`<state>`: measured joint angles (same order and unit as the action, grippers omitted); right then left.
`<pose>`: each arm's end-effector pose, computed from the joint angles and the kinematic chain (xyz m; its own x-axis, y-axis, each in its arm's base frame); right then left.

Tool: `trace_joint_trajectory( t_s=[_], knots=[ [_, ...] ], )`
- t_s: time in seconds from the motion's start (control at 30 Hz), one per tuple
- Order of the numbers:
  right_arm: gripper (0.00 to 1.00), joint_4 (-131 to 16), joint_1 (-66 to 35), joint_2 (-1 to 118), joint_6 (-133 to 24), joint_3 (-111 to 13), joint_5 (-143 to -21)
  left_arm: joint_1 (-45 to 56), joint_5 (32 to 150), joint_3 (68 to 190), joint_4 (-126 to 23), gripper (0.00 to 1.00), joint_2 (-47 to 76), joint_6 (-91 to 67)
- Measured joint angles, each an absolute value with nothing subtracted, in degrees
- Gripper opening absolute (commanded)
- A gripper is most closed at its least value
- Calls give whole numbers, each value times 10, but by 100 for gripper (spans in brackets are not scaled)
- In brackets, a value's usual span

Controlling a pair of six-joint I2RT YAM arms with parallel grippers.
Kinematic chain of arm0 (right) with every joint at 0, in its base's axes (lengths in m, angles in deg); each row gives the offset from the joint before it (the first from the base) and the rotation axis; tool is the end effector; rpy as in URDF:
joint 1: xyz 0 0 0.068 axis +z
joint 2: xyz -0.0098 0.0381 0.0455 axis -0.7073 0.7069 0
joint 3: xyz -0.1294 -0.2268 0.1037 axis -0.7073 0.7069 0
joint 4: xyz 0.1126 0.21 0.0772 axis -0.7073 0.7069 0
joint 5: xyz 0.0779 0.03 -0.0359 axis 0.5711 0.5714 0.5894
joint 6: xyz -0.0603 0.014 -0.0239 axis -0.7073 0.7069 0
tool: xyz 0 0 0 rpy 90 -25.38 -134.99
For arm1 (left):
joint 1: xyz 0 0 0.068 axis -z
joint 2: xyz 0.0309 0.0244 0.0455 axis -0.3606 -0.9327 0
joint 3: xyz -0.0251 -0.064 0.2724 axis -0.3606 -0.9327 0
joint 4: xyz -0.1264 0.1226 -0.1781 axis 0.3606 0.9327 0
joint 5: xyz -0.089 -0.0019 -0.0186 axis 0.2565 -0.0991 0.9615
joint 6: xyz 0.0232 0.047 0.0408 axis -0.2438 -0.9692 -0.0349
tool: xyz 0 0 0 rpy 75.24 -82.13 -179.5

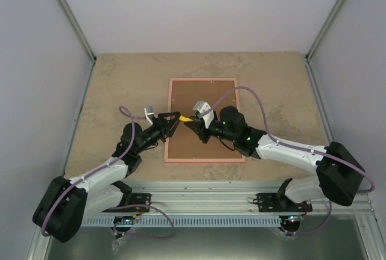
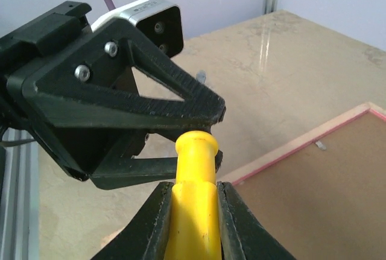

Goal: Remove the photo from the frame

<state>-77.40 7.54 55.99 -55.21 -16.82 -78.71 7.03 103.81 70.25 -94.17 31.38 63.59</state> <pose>0.1813 0.2536 0.2621 -0.2608 -0.1640 -0.9513 -0.8699 0.4673 0.1579 0.1746 -0.1149 0.2227 -0.7569 -0.6515 -0.0507 0.0366 0.0352 -0.9987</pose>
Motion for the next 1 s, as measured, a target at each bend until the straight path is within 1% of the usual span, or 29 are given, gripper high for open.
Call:
trace_joint_trajectory(
  t_s=[0.17,0.33,0.43,0.57,0.67,0.83,1.0],
  knots=[
    [0,-725,68,560,-564,-169,-789,58,1031,706,-863,62,319,560],
    [1,-676,36,556,-565,-170,-791,49,991,730,-735,76,339,448],
    [0,-659,24,552,-570,-170,-797,43,955,759,-661,81,344,378],
    [0,-652,24,552,-580,-168,-791,30,923,791,-600,84,326,300],
    [0,-652,24,563,-584,-168,-781,14,914,797,-580,84,294,263],
    [1,-653,26,605,-587,-168,-764,-12,921,797,-573,80,217,227],
    [0,-655,36,644,-586,-161,-748,-18,938,797,-587,73,149,202]
  ],
)
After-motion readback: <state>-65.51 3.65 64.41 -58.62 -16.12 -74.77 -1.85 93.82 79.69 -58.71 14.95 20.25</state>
